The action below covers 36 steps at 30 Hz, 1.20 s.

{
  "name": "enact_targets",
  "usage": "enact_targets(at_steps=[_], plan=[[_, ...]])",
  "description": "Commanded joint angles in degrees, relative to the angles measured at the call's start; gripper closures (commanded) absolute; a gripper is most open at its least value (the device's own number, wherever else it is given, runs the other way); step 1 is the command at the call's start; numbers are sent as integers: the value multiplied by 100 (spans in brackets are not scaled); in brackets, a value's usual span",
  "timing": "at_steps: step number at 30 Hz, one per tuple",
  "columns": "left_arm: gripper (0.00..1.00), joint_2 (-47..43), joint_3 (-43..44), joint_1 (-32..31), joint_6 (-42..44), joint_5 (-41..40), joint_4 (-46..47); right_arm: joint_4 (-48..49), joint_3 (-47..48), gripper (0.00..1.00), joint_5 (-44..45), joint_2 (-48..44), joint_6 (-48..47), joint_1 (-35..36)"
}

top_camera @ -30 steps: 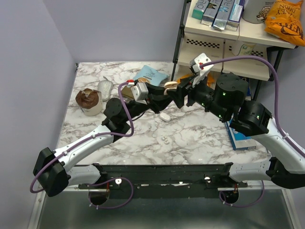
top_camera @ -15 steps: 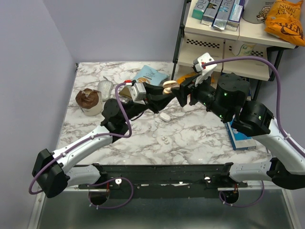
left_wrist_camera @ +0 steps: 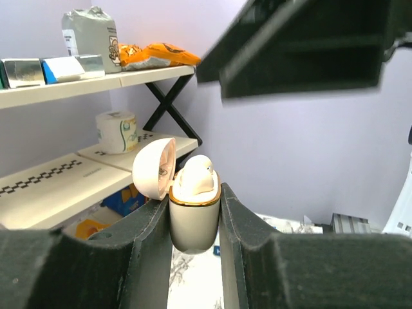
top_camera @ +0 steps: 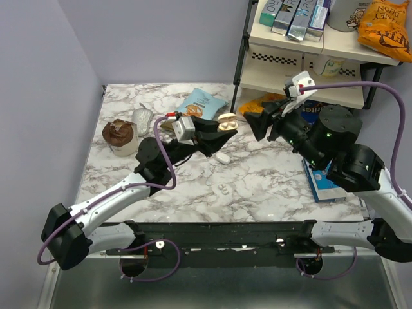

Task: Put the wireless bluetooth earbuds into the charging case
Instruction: Adjust the earbud with the charging case, then close the charging case.

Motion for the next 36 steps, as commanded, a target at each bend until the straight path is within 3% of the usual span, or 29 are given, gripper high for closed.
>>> enact_targets(at_steps=[1,3,4,7,23,36], plan=[[100,-309,-330,6,97,419,423,113,251,44,650,221,64,-58],[100,-423,-445,14,115,743,485,15,366,52,589,405,82,-102],[100,-449,-471,14,150,849,502,-116,489,62,528,467,99,-137],[100,-520,-507,14,194,1306,529,-371,700,67,221,677,73,-137],[100,-432,-200,14,405,1185,371,-943,947,63,-1318,907,38,-137],[100,-230,-6,14,387,816,397,-917,587,63,-1397,643,20,-146]])
